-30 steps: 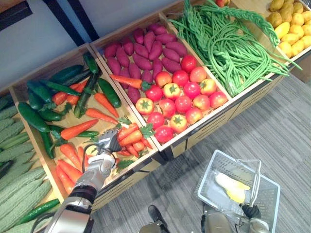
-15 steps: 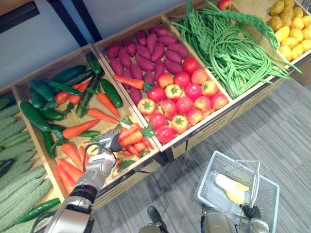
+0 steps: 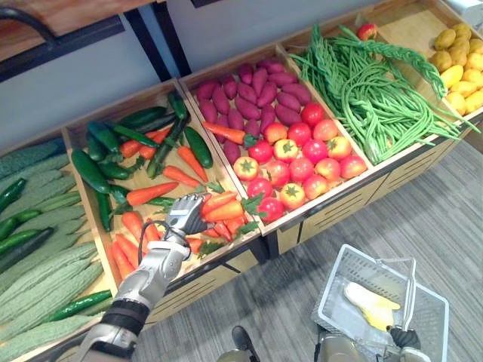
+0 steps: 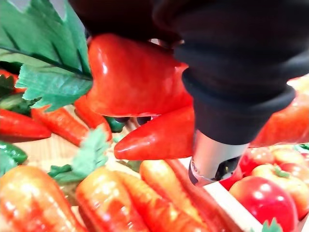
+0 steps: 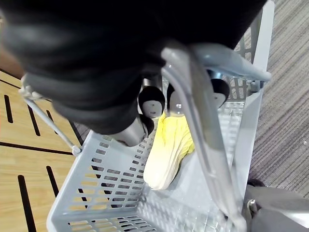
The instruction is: Pick vegetable in the basket
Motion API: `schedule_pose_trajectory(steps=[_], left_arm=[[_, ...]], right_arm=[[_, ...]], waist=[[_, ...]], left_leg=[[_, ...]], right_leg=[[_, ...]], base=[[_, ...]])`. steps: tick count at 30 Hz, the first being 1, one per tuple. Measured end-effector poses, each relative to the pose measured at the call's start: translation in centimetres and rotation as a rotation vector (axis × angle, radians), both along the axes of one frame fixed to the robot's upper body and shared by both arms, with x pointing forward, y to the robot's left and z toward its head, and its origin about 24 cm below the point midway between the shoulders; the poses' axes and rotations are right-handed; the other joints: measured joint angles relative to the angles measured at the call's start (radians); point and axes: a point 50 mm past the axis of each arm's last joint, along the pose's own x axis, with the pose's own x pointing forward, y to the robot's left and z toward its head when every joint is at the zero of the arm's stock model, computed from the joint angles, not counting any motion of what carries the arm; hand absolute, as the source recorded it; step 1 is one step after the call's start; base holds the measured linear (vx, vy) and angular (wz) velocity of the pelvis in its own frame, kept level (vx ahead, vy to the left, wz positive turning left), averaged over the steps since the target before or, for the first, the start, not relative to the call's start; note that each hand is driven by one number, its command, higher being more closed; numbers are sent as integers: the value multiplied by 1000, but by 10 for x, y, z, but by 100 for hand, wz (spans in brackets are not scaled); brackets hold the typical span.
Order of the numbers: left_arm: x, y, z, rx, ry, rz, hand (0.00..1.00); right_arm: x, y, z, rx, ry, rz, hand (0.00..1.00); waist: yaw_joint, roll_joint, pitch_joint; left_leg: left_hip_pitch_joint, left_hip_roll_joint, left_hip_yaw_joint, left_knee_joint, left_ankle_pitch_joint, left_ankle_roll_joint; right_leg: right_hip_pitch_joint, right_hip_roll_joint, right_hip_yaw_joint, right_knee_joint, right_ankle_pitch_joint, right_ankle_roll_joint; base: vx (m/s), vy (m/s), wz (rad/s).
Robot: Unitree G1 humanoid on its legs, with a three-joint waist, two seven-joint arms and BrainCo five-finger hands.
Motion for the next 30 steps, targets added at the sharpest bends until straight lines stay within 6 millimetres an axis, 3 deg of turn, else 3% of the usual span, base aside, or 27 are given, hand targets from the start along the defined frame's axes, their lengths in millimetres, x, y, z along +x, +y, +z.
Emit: schedule_pose_trajectory(steps=[6,9,11,15,17,20,25,30], left_arm=[[-8,-22,20,-27,-89,-130,100],[-14,-32,29,-26,-106,-223,100],[-21,-41,32,-25,-111,-300,100],[-29,-49,34,-37,-90,-383,100],[-32,-52,35,-28,-78,-412,100],[-36,-61,31,-25,-33,-489,100],[-39,-82,27,-29,16,-597,100],[-39,-107,35,-39,22,-731,100]], right_arm=[[-3,-24,9,-65,29,-1,100],[15,-51,28,-170,10,64,100],[37,-73,54,-298,-13,200,100],[70,-86,94,-453,-81,417,100],[88,-85,114,-521,-108,573,100],[103,-75,128,-556,-125,755,100],[115,-56,143,-572,-132,972,100],[125,-24,157,-551,-197,1212,100]], waist=[[5,-1,-50],[10,-4,-52],[6,-2,-54],[-9,-6,-75],[-26,-11,-79],[-31,-23,-83],[-31,-30,-86],[-31,-32,-88]], left_leg=[[14,-1,15,-3,0,0],[47,2,78,-4,-9,-8],[82,3,149,-5,-22,-17],[120,2,259,-4,-37,-33],[154,8,315,-2,-46,-45],[180,14,375,-1,-53,-55],[206,13,453,-1,-62,-68],[223,24,512,12,-69,-80]], right_leg=[[3,0,15,0,1,0],[-1,12,79,-8,9,2],[-7,26,153,-22,22,7],[-37,58,260,-25,50,4],[-36,76,316,-25,58,0],[-44,95,369,-26,66,-2],[-54,115,424,-27,71,-1],[-66,140,463,-21,81,-3]], base=[[-20,-20,-8],[-32,-29,-60],[-32,-28,-91],[-22,-29,-92],[-35,-25,-74],[-83,-61,-54],[-97,-41,-43],[-77,-22,-31]])
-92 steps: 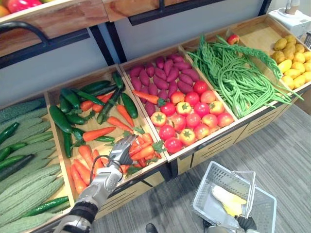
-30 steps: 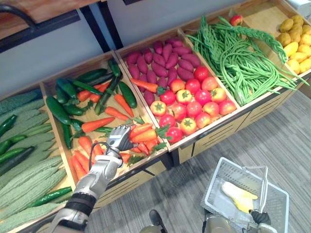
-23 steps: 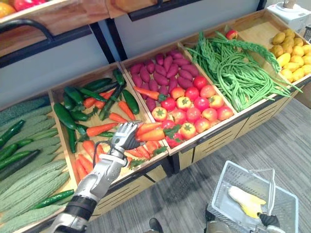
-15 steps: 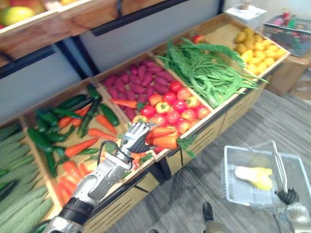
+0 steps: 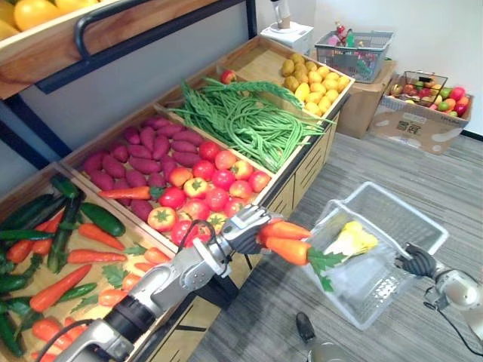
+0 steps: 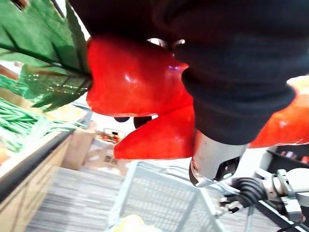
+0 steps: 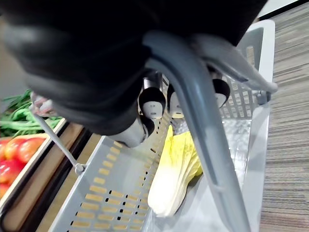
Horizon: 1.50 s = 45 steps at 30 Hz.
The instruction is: Pick vegetable in the basket
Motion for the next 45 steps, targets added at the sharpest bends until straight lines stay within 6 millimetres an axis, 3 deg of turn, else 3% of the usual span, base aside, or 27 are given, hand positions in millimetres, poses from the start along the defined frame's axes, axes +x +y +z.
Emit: schedule_pose_trajectory(steps=[5,8,13,21,30,42,45], left_arm=[[-10,-32,9,-18,3,-167,100],[-17,-45,4,3,30,-236,100],[-28,-54,-5,48,74,-317,100],[-40,-61,-17,103,127,-392,100],[-28,-64,-38,114,207,-321,100],[3,-62,-61,182,248,-155,100],[12,-53,-66,206,255,-97,100]], right_arm=[[8,26,29,23,-82,193,100],[14,38,47,24,-134,276,100],[15,46,68,1,-182,351,100],[10,61,97,11,-201,480,100],[3,78,102,72,-164,585,100],[1,80,98,104,-116,596,100],[2,78,97,102,-109,585,100]], waist=[[0,2,-3],[-1,3,-4],[-8,8,-18],[-44,15,-34],[-51,25,-52],[-55,24,-63],[-57,24,-63]], left_leg=[[0,48,64,105,-57,-24],[14,61,99,134,-74,-33],[15,74,137,167,-93,-41],[25,82,181,192,-105,-49],[28,81,182,193,-106,-50],[24,79,180,192,-106,-50],[24,78,180,192,-106,-49]], right_leg=[[-7,27,48,10,2,-1],[-9,43,78,16,2,-1],[-27,60,111,22,2,-1],[-39,77,147,35,2,-1],[-39,76,149,38,2,0],[-41,75,150,37,4,-1],[-42,75,152,35,7,0]], base=[[-61,-26,-33],[-81,-19,-30],[-95,-30,-25],[-97,-53,-14],[-102,-63,-1],[-89,-53,0],[-104,-61,-2]])
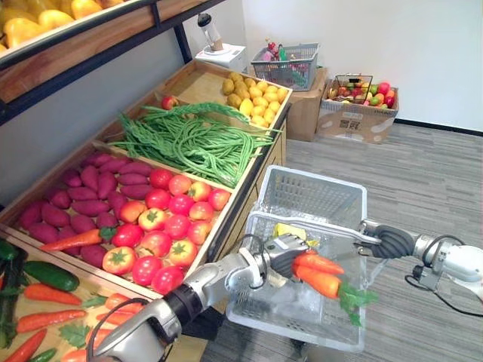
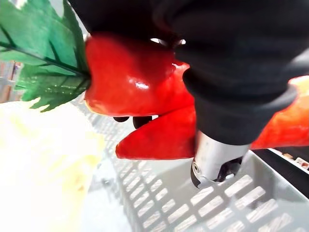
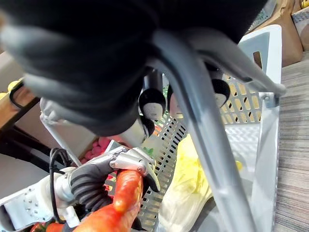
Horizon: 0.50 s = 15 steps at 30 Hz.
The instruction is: Pick vegetable in the basket
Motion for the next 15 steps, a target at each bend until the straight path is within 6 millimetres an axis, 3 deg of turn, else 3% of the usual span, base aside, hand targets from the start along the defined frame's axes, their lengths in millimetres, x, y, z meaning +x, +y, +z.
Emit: schedule_pose_trajectory(steps=[3,4,15], left_arm=[[6,6,-3,4,8,45,100],[7,6,-5,10,10,53,0],[17,10,-8,51,-5,81,0]], right_arm=[[-1,1,-2,5,9,0,100],[-1,0,-3,6,11,-3,100],[1,1,-9,27,31,-26,100]], waist=[[0,-2,1],[0,-2,1],[-2,-11,6]], left_leg=[[-5,-3,0,-1,-2,3],[-8,-6,-2,-2,-2,4],[-9,-38,-27,-38,1,9]], right_leg=[[0,-9,0,-21,0,3],[0,-14,0,-31,3,5],[5,-35,-11,-39,5,3]], base=[[-53,-29,1],[-53,-36,3],[-72,-40,4]])
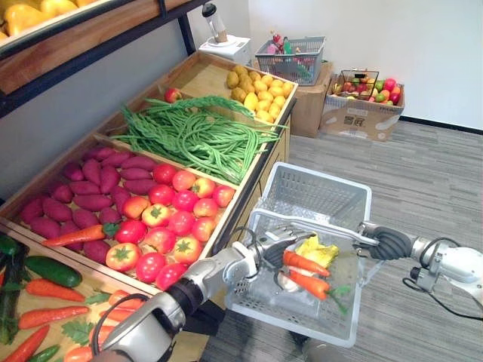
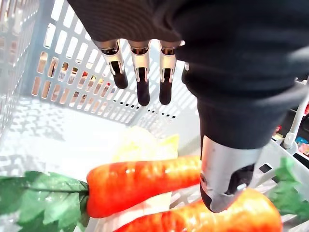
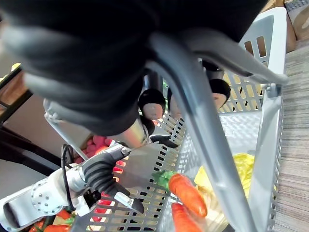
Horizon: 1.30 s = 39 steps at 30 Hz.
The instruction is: Pick vegetable in the basket
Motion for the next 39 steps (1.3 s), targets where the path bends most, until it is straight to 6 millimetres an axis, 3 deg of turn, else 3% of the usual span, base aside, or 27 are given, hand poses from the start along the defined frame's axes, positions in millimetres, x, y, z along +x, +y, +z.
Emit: schedule_pose_trajectory(steps=[6,12,18,23,28,31,35,37,39], left_arm=[[0,-4,3,0,-9,-22,0],[-8,-10,14,18,-30,-111,0],[-47,-48,63,-202,-68,-366,0],[-71,-55,84,-366,-47,-452,0],[-76,-44,104,-540,-19,-418,0],[-79,-28,115,-624,-36,-366,0],[-79,1,124,-720,-101,-217,0],[-77,17,126,-783,-144,-107,0],[-74,31,125,-838,-170,10,0]], right_arm=[[1,-2,-3,5,8,-16,100],[3,-7,-10,26,20,-55,100],[8,-34,-27,-14,21,-208,100],[8,-54,-58,-9,44,-398,100],[0,-86,-86,36,70,-680,100],[-13,-106,-106,77,99,-877,100],[-50,-125,-145,177,174,-1188,100],[-69,-127,-164,227,212,-1337,100],[-93,-124,-187,264,290,-1469,100]], waist=[[-1,-6,21],[-22,-6,48],[-20,-3,60],[-16,0,62],[5,6,63],[11,3,64],[41,-5,66],[44,-7,67],[70,-10,65]], left_leg=[[1,-4,-7,-8,0,1],[-1,-7,-27,-16,2,4],[-22,-12,-81,-32,9,13],[-46,-20,-149,-35,12,27],[-84,-50,-246,-75,37,60],[-100,-70,-331,-113,66,82],[-141,-99,-467,-158,103,112],[-174,-109,-545,-165,120,129],[-195,-114,-607,-164,129,140]], right_leg=[[5,-5,-7,-4,0,1],[15,-14,-24,-13,-1,1],[25,-33,-74,-10,-1,3],[33,-65,-126,-12,-10,10],[37,-111,-206,-11,-17,18],[60,-143,-283,-12,-27,23],[88,-186,-412,-12,-43,33],[102,-211,-487,-14,-48,40],[121,-226,-552,-14,-50,42]], base=[[-89,-69,4],[-90,-77,9],[-96,-83,23],[-134,-89,37],[-134,-68,55],[-113,-40,85],[-89,-16,92],[-46,-13,113],[-41,-14,114]])
